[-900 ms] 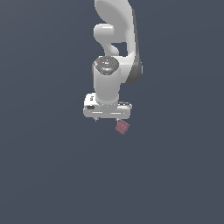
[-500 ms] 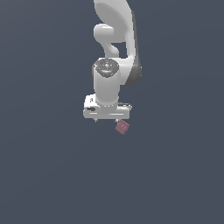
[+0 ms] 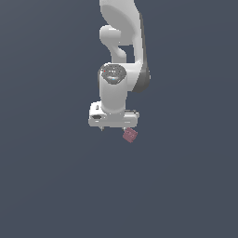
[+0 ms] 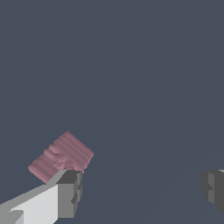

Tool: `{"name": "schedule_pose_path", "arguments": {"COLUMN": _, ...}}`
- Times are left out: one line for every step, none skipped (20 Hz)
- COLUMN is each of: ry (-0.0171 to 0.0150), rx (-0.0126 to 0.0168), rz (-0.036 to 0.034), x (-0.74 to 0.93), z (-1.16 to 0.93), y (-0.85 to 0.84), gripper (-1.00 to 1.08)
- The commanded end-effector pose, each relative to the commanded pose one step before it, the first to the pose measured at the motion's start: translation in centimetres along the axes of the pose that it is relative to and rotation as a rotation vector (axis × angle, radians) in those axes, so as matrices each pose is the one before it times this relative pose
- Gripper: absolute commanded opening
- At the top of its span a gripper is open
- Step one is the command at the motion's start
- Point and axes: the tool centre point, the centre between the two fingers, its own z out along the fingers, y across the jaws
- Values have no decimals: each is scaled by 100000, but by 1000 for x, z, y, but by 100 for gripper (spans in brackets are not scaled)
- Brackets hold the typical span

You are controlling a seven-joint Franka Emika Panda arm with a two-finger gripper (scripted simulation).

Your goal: Pick up the object and move it to a goal position.

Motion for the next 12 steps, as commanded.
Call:
{"name": "schedule_pose_path", "arguments": {"ry": 55, "rx": 58, "rz": -1722, "x": -48, "z": 102, "y": -194, "gripper": 100}}
{"name": "schedule_pose_path", "arguments": {"ry": 35, "rx": 30, "rz": -1071, "x": -27, "z": 68, "y": -109, "gripper": 100}}
{"name": "schedule_pose_path", "arguments": {"ry": 40, "rx": 34, "rz": -1224, "x": -30, "z": 77, "y": -125, "gripper": 100}}
{"name": "schedule_pose_path", "arguments": {"ry": 48, "rx": 41, "rz": -1371, "x": -33, "z": 84, "y": -142, "gripper": 100}}
{"name": "schedule_pose_path", "arguments": {"ry": 57, "rx": 49, "rz": -1534, "x": -35, "z": 91, "y": -161, "gripper": 100}}
{"name": "schedule_pose_path", "arguments": {"ry": 67, "rx": 56, "rz": -1700, "x": -37, "z": 98, "y": -182, "gripper": 100}}
{"name": "schedule_pose_path", "arguments": {"ry": 75, "rx": 62, "rz": -1861, "x": -38, "z": 106, "y": -200, "gripper": 100}}
{"name": "schedule_pose_path", "arguments": {"ry": 82, "rx": 66, "rz": -2029, "x": -39, "z": 117, "y": -217, "gripper": 100}}
{"name": "schedule_pose_path", "arguments": {"ry": 90, "rx": 71, "rz": -2200, "x": -38, "z": 127, "y": -237, "gripper": 100}}
{"name": "schedule_pose_path", "arguments": {"ry": 100, "rx": 77, "rz": -2367, "x": -37, "z": 135, "y": -255, "gripper": 100}}
{"name": "schedule_pose_path", "arguments": {"ry": 110, "rx": 83, "rz": -2537, "x": -35, "z": 143, "y": -276, "gripper": 100}}
{"name": "schedule_pose_path", "arguments": {"ry": 121, "rx": 88, "rz": -2707, "x": -31, "z": 152, "y": -296, "gripper": 100}}
